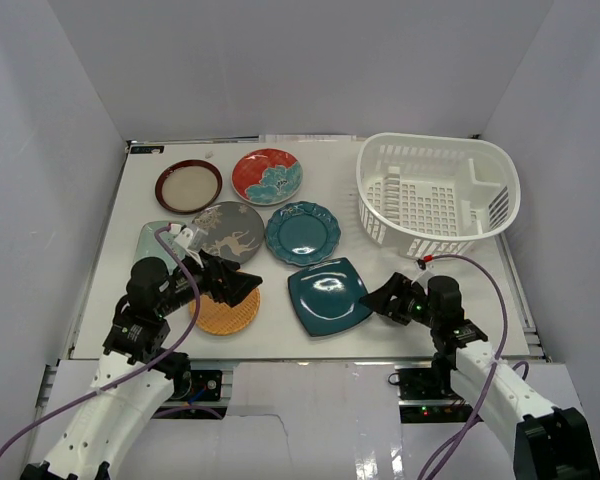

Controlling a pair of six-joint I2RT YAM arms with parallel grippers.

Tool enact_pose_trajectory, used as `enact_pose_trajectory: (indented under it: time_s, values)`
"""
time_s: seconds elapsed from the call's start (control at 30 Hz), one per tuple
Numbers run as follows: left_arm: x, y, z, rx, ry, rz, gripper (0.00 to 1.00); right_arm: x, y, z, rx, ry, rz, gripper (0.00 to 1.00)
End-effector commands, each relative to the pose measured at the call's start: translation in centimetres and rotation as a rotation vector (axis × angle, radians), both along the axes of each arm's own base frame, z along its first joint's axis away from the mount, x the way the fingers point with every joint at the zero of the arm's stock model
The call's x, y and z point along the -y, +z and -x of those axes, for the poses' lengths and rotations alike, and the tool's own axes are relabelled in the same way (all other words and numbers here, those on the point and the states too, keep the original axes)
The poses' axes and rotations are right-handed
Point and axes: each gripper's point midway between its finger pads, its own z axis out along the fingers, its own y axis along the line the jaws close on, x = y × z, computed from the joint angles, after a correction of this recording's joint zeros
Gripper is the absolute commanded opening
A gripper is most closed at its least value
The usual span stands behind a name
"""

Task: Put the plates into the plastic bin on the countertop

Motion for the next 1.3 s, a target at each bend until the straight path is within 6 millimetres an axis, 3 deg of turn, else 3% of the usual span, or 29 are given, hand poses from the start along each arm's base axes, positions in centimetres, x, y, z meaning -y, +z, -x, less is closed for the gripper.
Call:
enact_pose_trajectory:
  time_s: [0.0, 0.67, 0.7, 0.77, 0.8, 0.87, 1.0, 1.07, 1.1, 1.13, 1.17, 1.23, 1.27]
  values:
    - [0.1, -0.1, 0.1, -0.008, -0.016, -0.007, 0.98, -1.0, -2.7, 2.7, -0.066, 0.059, -0.103, 0.81]
    - [0.0, -0.2, -0.1, -0.014, -0.005, -0.010, 0.98, -0.4, -7.2, 4.6, -0.241, 0.083, -0.012, 0.58]
    - [0.0, -0.2, -0.1, -0.012, -0.002, -0.010, 0.98, -0.4, -7.2, 4.5, -0.234, 0.089, -0.009, 0.49]
    - [-0.1, -0.2, -0.2, -0.014, 0.001, -0.011, 0.98, -0.3, -7.7, 5.0, -0.253, 0.096, -0.006, 0.39]
    - [-0.1, -0.3, -0.2, -0.018, 0.000, -0.012, 0.98, -0.3, -7.8, 5.3, -0.257, 0.095, -0.007, 0.23]
    - [-0.1, -0.4, -0.3, -0.023, 0.001, -0.013, 0.98, -0.5, -7.4, 5.3, -0.242, 0.105, -0.025, 0.08]
    - [-0.1, -0.3, -0.4, -0.020, 0.006, -0.012, 0.98, -0.6, -6.1, 5.2, -0.197, 0.125, -0.031, 0.08]
    - [-0.2, -0.4, -0.4, -0.023, 0.011, -0.011, 0.98, -0.9, -3.3, 3.9, -0.112, 0.129, -0.038, 0.08]
    - [-0.2, -0.4, -0.5, -0.027, 0.016, -0.011, 0.98, -1.6, 1.8, 1.7, 0.053, 0.137, -0.078, 0.08]
    - [-0.3, -0.4, -0.6, -0.029, 0.019, -0.011, 0.98, -1.5, 1.0, 2.5, -0.005, 0.137, -0.071, 0.08]
    - [-0.3, -0.5, -0.6, -0.036, 0.020, -0.010, 0.98, -2.0, 5.6, 1.6, 0.112, 0.151, -0.111, 0.08]
    - [-0.3, -0.5, -0.7, -0.039, 0.026, -0.010, 0.98, -2.6, 9.0, 2.2, 0.122, 0.203, -0.151, 0.08]
    - [-0.3, -0.6, -0.7, -0.039, 0.026, -0.011, 0.98, -3.1, 12.6, 2.0, 0.183, 0.232, -0.182, 0.08]
